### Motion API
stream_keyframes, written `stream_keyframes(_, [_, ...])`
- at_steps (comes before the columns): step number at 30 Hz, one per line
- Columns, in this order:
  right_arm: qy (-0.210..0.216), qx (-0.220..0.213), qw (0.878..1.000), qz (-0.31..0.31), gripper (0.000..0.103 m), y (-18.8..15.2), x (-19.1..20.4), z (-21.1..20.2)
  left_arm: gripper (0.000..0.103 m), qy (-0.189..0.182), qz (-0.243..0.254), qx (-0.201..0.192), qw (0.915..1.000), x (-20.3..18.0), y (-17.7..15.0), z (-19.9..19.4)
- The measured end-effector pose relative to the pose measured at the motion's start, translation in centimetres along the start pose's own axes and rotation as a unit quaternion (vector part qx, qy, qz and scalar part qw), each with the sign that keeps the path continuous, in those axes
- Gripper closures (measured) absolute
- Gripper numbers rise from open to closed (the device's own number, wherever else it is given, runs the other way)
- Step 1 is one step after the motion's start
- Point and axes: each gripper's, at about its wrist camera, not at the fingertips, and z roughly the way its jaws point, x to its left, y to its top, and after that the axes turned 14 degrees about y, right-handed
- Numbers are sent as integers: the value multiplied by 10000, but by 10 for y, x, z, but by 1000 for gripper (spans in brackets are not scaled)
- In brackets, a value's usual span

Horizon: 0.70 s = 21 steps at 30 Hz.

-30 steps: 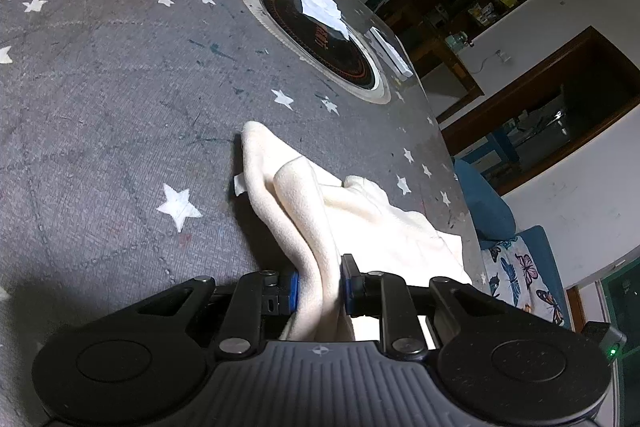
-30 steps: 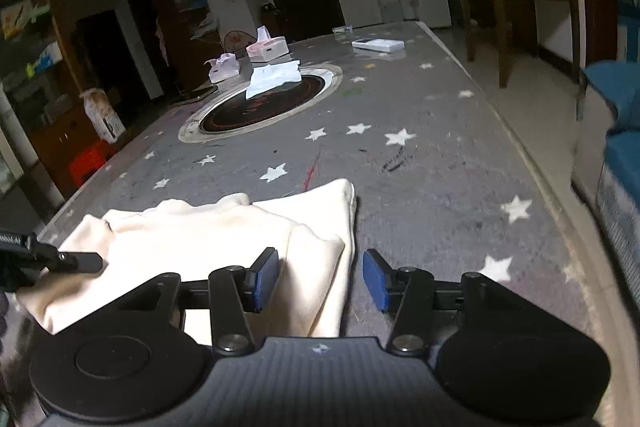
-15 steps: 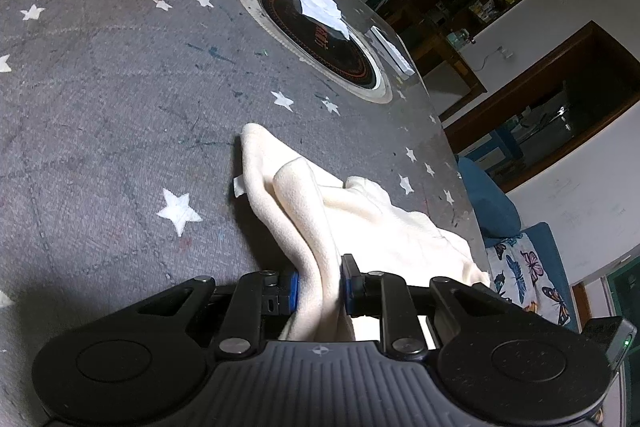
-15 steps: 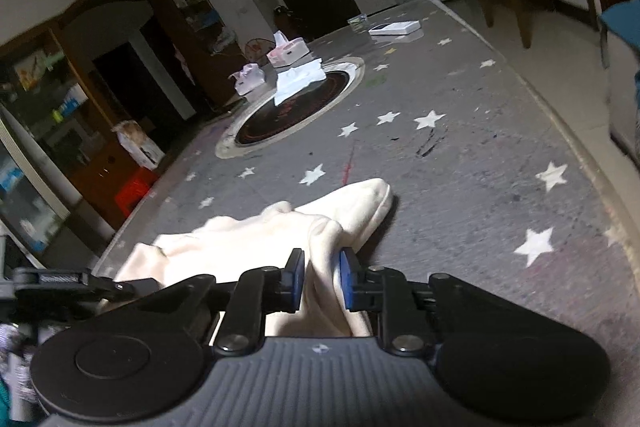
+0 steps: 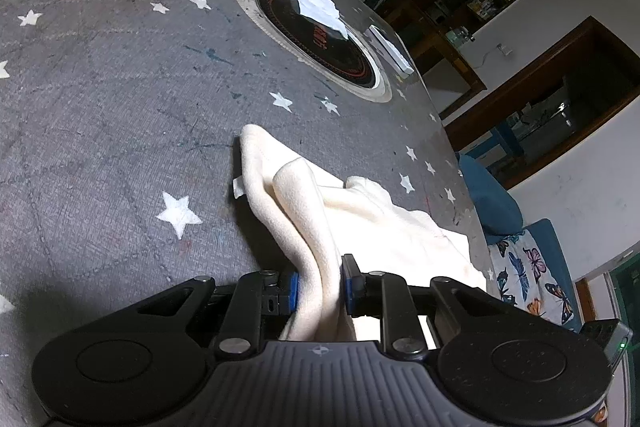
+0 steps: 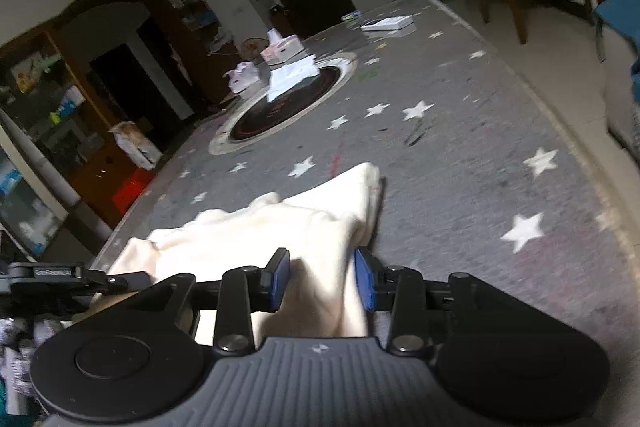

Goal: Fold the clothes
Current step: 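Lift the held shirt edge with both grippers and fold it over the bundle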

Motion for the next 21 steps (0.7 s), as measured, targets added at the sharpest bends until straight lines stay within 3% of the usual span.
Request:
stream_keyframes(3, [84, 82, 9999, -4, 78, -2, 6, 4, 81, 57, 76, -29, 10000, -3, 0, -1])
stream_keyframes(7, [105, -152, 9998, 87, 89, -3, 8, -4, 81, 135, 204, -77, 9997, -6, -1, -3])
stream_keyframes(21, [161, -729, 9968, -290, 90, 6, 42, -43, 86, -119, 829, -361, 9958, -48, 5, -23])
